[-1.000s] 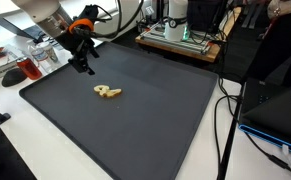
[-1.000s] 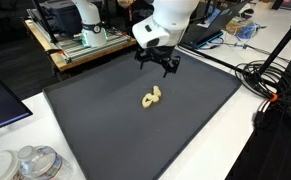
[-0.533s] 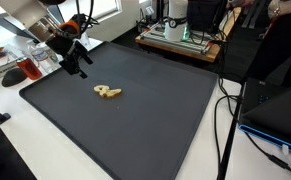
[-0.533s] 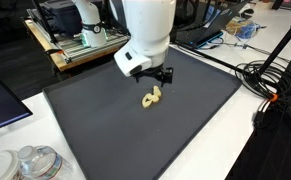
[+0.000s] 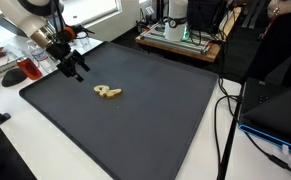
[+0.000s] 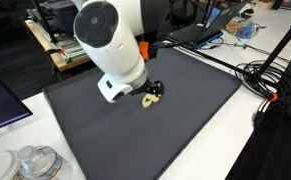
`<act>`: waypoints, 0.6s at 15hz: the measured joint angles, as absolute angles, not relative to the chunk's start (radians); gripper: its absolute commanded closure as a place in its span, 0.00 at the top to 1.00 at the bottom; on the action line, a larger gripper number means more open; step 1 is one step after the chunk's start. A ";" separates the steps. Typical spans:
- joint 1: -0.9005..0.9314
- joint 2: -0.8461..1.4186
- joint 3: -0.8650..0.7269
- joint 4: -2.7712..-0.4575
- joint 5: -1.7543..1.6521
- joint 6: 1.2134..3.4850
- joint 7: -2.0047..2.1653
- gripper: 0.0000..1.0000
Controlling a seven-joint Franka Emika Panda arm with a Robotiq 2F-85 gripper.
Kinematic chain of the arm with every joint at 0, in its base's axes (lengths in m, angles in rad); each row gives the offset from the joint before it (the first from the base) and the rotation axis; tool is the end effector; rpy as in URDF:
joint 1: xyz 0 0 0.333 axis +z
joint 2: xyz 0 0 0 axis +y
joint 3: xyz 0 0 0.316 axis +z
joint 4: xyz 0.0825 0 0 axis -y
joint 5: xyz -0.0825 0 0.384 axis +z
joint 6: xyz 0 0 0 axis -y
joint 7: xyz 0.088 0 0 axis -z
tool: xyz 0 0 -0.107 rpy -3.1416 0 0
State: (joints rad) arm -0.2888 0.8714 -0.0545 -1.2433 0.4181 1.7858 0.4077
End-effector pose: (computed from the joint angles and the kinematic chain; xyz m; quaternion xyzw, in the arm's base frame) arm 0.6911 -0.2002 0.2210 -0.8761 0.4214 0.1653 0.1659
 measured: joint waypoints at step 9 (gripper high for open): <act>-0.321 0.823 -0.052 -1.424 0.504 2.094 0.230 1.00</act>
